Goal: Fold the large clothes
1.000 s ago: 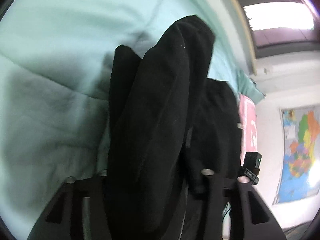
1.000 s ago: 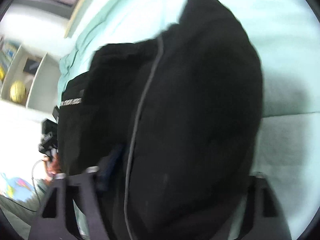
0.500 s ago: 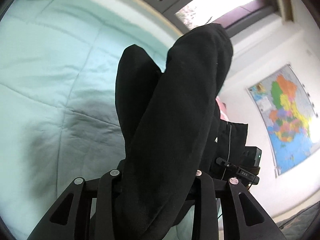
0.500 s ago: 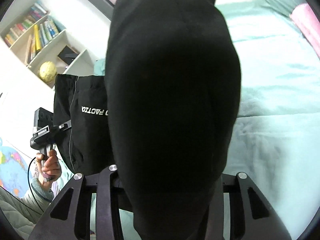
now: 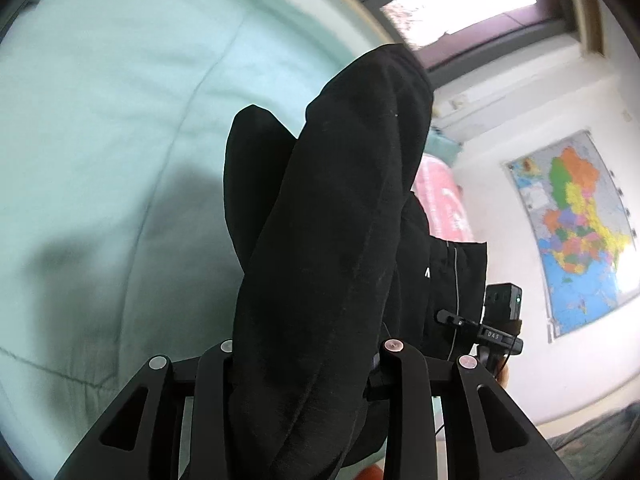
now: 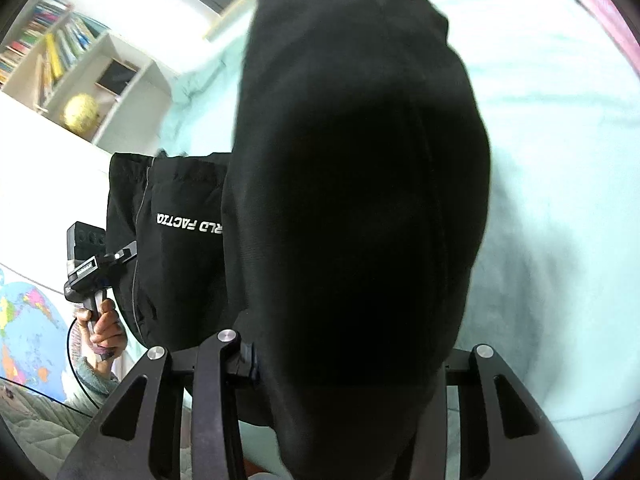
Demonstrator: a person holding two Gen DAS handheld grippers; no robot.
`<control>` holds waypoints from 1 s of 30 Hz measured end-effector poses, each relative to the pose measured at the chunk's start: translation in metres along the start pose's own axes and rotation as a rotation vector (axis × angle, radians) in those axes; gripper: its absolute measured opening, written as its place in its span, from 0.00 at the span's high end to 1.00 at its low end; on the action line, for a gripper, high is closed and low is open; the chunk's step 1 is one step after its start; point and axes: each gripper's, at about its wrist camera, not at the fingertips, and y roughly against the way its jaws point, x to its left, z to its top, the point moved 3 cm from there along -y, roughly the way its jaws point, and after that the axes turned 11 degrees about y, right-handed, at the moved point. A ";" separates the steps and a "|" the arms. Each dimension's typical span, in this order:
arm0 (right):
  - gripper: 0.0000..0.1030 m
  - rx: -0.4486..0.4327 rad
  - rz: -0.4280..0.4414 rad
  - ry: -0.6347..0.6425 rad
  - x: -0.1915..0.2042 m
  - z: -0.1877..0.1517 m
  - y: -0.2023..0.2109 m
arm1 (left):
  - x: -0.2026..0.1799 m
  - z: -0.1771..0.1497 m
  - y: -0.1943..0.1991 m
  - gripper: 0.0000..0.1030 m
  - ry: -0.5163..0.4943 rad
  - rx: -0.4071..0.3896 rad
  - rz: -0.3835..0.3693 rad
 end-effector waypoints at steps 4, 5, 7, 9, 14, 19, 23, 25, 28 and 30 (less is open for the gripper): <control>0.55 -0.057 -0.011 0.026 -0.017 -0.006 -0.011 | 0.051 0.004 0.004 0.68 0.095 -0.058 -0.085; 0.55 -0.074 -0.014 0.030 -0.022 -0.008 -0.010 | 0.061 0.004 0.004 0.68 0.117 -0.068 -0.095; 0.54 -0.092 -0.032 0.039 -0.029 -0.012 -0.012 | 0.079 0.003 0.000 0.67 0.139 -0.071 -0.088; 0.51 -0.105 -0.049 0.038 -0.034 -0.026 -0.015 | 0.100 0.002 -0.005 0.60 0.182 -0.069 -0.073; 0.25 -0.154 -0.068 -0.054 -0.076 -0.047 -0.021 | 0.145 0.003 -0.014 0.40 0.306 -0.046 -0.179; 0.22 -0.203 -0.026 -0.173 -0.085 -0.084 -0.012 | 0.148 -0.019 0.017 0.39 0.255 -0.088 -0.126; 0.20 -0.227 -0.295 -0.122 -0.068 -0.100 0.030 | 0.137 -0.033 0.067 0.34 0.141 -0.199 0.034; 0.20 -0.271 -0.374 -0.067 -0.047 -0.097 0.053 | 0.121 -0.040 0.086 0.35 0.064 -0.278 0.124; 0.20 -0.316 -0.403 0.058 0.007 -0.076 0.066 | 0.063 -0.054 0.091 0.35 -0.094 -0.335 0.194; 0.20 -0.304 -0.397 0.145 0.041 -0.061 0.050 | 0.012 -0.068 0.076 0.34 -0.214 -0.337 0.142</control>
